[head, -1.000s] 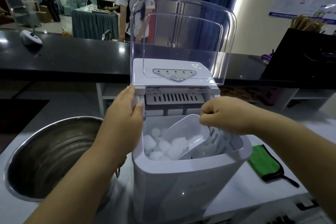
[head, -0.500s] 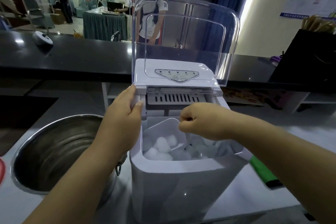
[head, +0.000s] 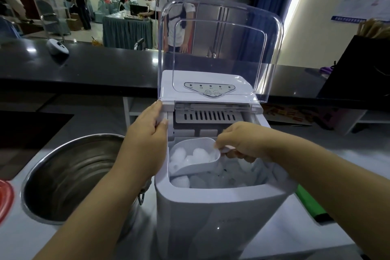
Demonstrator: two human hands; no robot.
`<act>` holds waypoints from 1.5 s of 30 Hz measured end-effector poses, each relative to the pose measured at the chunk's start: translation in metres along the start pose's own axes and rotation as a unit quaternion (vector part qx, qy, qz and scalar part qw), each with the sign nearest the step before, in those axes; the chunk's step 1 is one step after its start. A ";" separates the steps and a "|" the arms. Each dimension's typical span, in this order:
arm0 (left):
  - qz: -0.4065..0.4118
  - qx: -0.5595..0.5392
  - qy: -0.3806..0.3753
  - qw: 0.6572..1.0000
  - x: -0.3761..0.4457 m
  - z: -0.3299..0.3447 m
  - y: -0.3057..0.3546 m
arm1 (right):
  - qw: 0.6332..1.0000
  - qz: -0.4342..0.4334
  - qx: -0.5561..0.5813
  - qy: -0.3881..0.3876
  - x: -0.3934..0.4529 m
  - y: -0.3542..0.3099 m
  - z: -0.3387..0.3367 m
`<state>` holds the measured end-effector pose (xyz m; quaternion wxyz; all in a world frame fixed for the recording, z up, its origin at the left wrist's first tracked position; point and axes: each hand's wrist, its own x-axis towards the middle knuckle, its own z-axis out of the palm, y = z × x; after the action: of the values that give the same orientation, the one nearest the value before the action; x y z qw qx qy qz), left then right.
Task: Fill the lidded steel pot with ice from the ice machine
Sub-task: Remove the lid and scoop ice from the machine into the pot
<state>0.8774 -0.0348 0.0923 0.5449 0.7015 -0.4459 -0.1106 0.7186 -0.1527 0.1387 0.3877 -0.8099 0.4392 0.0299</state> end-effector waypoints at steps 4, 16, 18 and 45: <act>-0.004 -0.015 0.011 1.000 -0.001 -0.001 0.002 | 0.999 0.018 0.043 0.007 -0.001 0.002 -0.002; -0.009 -0.030 0.023 0.999 -0.001 -0.019 0.000 | 0.980 0.002 0.194 0.036 -0.011 0.002 -0.004; -0.001 -0.025 0.023 0.999 -0.002 -0.028 -0.002 | 0.976 -0.010 0.215 0.041 -0.014 -0.001 -0.005; -0.103 0.203 0.107 0.968 -0.023 -0.138 -0.115 | 0.942 -0.196 -0.204 0.180 0.006 -0.112 0.065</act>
<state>1.0109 0.0753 0.0378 0.4211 0.8474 -0.3233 0.0022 0.8233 -0.0799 0.1582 0.1272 -0.9336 0.3185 -0.1037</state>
